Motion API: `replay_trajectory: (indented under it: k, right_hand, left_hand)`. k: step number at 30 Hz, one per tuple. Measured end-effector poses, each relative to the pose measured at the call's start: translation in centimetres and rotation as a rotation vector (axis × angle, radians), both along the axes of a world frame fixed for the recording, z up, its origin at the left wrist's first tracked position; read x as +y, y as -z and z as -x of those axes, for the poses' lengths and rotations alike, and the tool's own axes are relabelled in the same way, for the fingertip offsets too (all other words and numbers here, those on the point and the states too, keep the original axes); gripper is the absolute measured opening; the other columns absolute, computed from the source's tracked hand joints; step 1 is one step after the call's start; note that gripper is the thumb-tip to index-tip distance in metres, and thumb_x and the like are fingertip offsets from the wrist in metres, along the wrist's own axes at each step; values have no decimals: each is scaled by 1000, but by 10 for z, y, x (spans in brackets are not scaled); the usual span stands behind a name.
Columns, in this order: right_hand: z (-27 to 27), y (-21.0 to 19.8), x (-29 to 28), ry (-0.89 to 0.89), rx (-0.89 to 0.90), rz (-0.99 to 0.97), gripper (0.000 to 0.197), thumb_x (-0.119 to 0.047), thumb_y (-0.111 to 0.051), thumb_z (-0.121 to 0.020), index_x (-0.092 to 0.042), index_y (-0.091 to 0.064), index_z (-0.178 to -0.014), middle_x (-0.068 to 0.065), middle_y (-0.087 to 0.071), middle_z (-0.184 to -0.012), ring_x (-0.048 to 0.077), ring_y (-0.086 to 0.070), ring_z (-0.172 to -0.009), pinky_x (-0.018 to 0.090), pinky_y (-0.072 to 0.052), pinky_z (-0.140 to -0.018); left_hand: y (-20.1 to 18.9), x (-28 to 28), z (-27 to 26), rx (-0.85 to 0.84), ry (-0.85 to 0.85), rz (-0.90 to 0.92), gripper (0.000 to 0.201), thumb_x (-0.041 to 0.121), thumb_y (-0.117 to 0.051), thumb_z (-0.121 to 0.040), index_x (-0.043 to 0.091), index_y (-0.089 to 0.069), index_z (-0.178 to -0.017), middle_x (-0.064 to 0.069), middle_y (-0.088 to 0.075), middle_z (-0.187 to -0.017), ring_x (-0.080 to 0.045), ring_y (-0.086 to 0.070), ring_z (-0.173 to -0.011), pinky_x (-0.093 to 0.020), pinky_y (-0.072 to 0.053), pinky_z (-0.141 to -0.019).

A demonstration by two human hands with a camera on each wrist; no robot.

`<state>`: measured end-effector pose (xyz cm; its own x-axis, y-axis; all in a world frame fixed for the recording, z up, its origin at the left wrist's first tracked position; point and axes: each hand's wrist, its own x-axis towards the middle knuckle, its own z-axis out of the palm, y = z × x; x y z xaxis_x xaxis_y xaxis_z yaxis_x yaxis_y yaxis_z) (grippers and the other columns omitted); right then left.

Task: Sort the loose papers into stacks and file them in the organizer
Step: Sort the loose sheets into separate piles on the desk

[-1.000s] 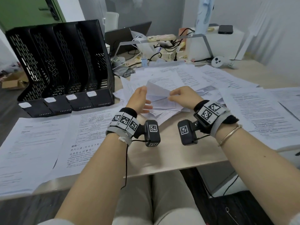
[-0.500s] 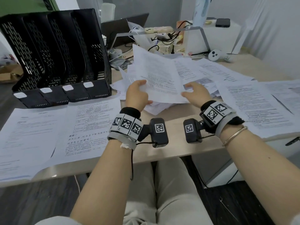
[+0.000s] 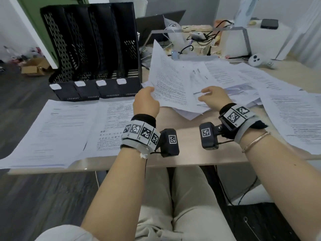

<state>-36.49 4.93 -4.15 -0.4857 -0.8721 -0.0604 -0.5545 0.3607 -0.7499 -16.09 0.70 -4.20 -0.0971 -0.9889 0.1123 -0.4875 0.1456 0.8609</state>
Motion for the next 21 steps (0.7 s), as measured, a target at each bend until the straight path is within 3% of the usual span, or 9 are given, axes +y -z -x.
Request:
replay_trajectory:
  k: [3, 6, 8, 10, 12, 14, 16, 18, 21]
  right_hand:
    - [-18, -2, -7, -56, 6, 25, 40, -10, -58, -88, -9, -55, -128, 12, -54, -129, 24, -52, -117, 27, -39, -92]
    - [-40, -3, -15, -104, -3, 99, 40, -10, -55, -91, -14, -54, -130, 5, -54, -129, 19, -52, -116, 17, -38, -90]
    - [-52, -4, -23, -118, -13, 161, 38, -14, -53, -92, -17, -56, -129, 3, -53, -135, 19, -51, -120, 28, -38, -105]
    - [-64, -4, -30, -120, -45, 188, 37, -17, -53, -92, -19, -58, -128, 3, -58, -124, 17, -56, -102, 35, -42, -103]
    - [-74, -5, -35, -126, -96, 199, 40, -17, -56, -90, -20, -57, -130, 2, -58, -110, 15, -55, -86, 35, -48, -92]
    - [-82, -5, -39, -119, -110, 250, 43, -9, -58, -86, -19, -56, -128, 3, -57, -104, 15, -55, -89, 31, -50, -84]
    - [-90, -7, -43, -103, -75, 312, 42, 0, -56, -83, -17, -61, -121, 1, -58, -93, 13, -56, -85, 22, -47, -76]
    - [-102, -11, -46, -114, -96, 366, 35, 5, -53, -83, -15, -68, -108, -4, -58, -80, 7, -56, -72, 15, -47, -64]
    - [-122, -20, -50, -182, -132, 440, 28, 3, -54, -85, -18, -70, -94, -7, -58, -81, 6, -54, -68, 15, -49, -59]
  left_hand:
    - [1, -1, -17, 74, -17, 44, 61, -13, -39, -79, 14, -53, -132, -9, -49, -136, -33, -54, -115, -46, -51, -91]
    - [-3, -1, -33, 220, -28, 105, 63, -16, -34, -78, 12, -53, -131, -7, -49, -134, -34, -56, -110, -40, -57, -80]
    - [-10, 0, -43, 312, -64, 105, 61, -16, -33, -81, 13, -53, -131, -4, -50, -130, -25, -61, -87, -32, -59, -68]
    - [-15, 2, -52, 360, -116, 119, 61, -16, -33, -82, 14, -53, -131, 8, -51, -114, -12, -56, -68, -34, -59, -69]
    - [-19, 1, -63, 359, -138, 156, 61, -16, -34, -82, 15, -53, -130, 12, -48, -112, -18, -60, -76, -37, -58, -75]
    - [-20, -3, -75, 339, -138, 174, 61, -16, -33, -81, 14, -53, -129, 13, -49, -111, -26, -62, -89, -38, -57, -79]
    - [-21, -7, -91, 286, -146, 176, 60, -16, -33, -79, 12, -56, -126, 13, -55, -110, -26, -62, -94, -39, -55, -85]
    - [-19, -13, -111, 196, -173, 164, 60, -16, -34, -77, 11, -60, -123, 1, -58, -124, -26, -57, -112, -33, -48, -97]
    - [-13, -21, -140, 135, -237, 123, 59, -17, -35, -74, 10, -62, -120, -5, -56, -129, -19, -50, -123, -29, -41, -104]
